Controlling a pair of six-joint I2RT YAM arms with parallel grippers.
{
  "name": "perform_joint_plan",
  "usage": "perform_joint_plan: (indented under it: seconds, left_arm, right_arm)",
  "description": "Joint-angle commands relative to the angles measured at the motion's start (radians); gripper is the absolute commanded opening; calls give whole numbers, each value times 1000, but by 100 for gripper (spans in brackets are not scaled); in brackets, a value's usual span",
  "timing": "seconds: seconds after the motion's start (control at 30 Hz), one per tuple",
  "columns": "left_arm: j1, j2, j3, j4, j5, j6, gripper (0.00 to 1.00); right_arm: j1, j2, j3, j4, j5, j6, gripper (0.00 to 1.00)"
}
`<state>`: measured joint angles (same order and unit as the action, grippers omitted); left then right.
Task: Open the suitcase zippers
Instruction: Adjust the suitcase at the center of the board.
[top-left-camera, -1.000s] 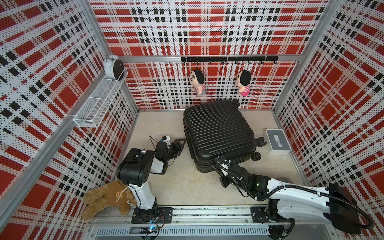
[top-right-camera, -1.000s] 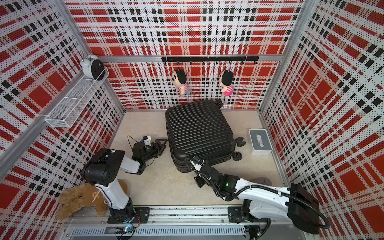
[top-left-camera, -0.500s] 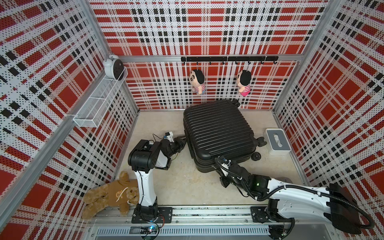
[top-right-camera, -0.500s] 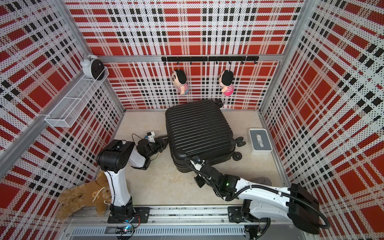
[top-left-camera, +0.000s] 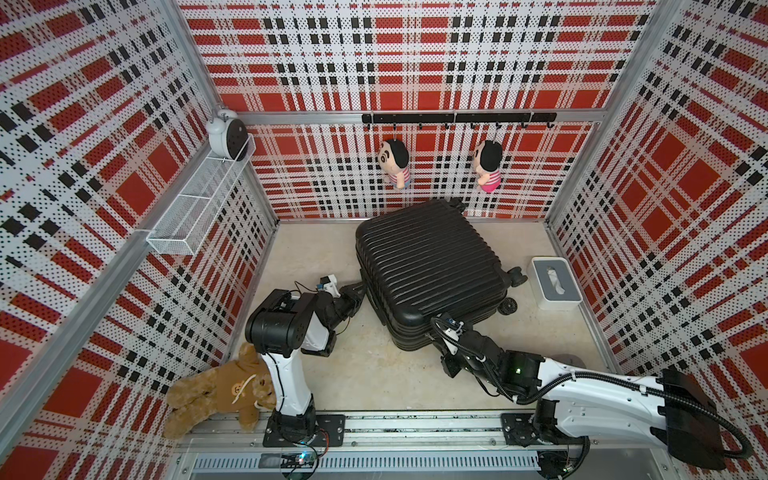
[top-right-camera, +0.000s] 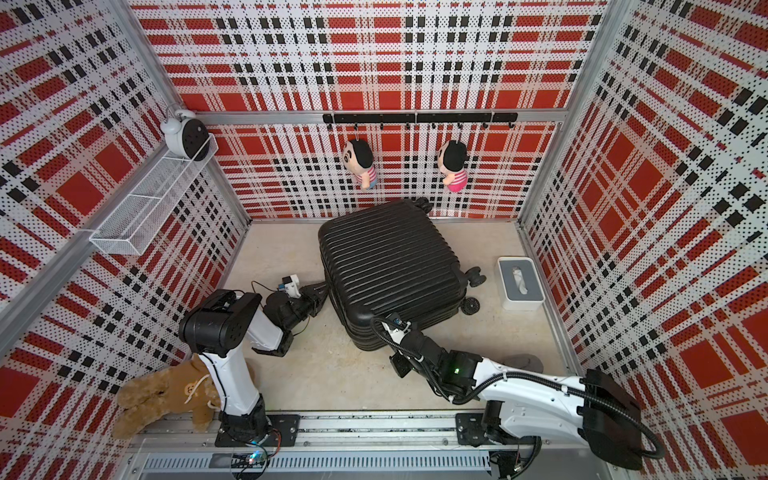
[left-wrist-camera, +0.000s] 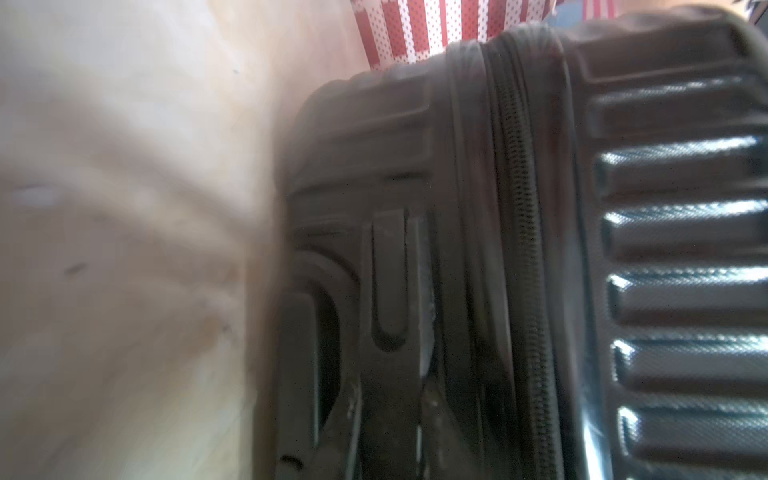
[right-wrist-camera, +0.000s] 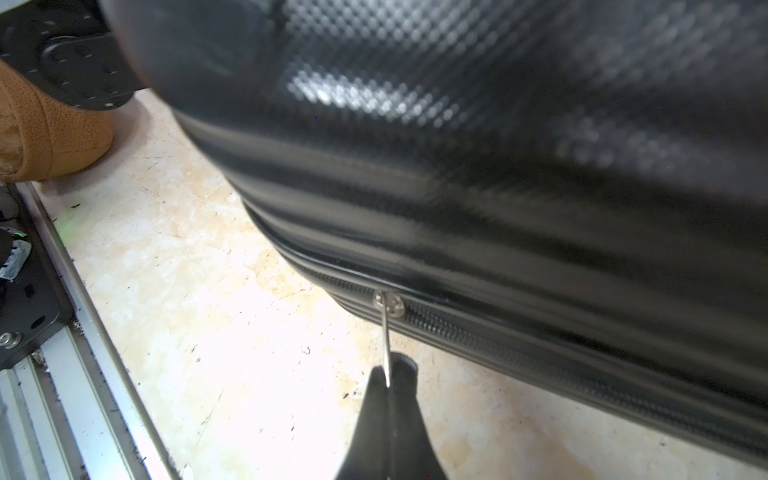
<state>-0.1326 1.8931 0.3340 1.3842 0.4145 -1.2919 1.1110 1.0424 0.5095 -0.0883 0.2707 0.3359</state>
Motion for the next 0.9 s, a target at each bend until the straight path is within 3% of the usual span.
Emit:
perform_joint_plan:
  seconds: [0.0, 0.23, 0.33, 0.47, 0.63, 0.73, 0.87]
  left_arm:
    - [16, -76, -125, 99, -24, 10, 0]
    - [5, -253, -346, 127, -128, 5, 0]
    - [-6, -362, -398, 64, -174, 13, 0]
    - [-41, -549, -382, -178, -233, 67, 0]
    - [-147, -790, -264, -608, -402, 183, 2]
    - [-163, -797, -216, -659, -425, 209, 4]
    - [-196, -690, -166, -632, -404, 205, 1]
  right_arm:
    - [1, 5, 20, 27, 29, 21, 0]
    - [-11, 28, 49, 10, 58, -8, 0]
    - [-66, 58, 65, 27, 4, -22, 0]
    - [-132, 92, 79, 78, -57, -53, 0]
    - [-270, 180, 128, 133, -171, -94, 0]
    - [-336, 261, 175, 133, -171, -94, 0]
    - [-415, 367, 256, 133, -171, -94, 0]
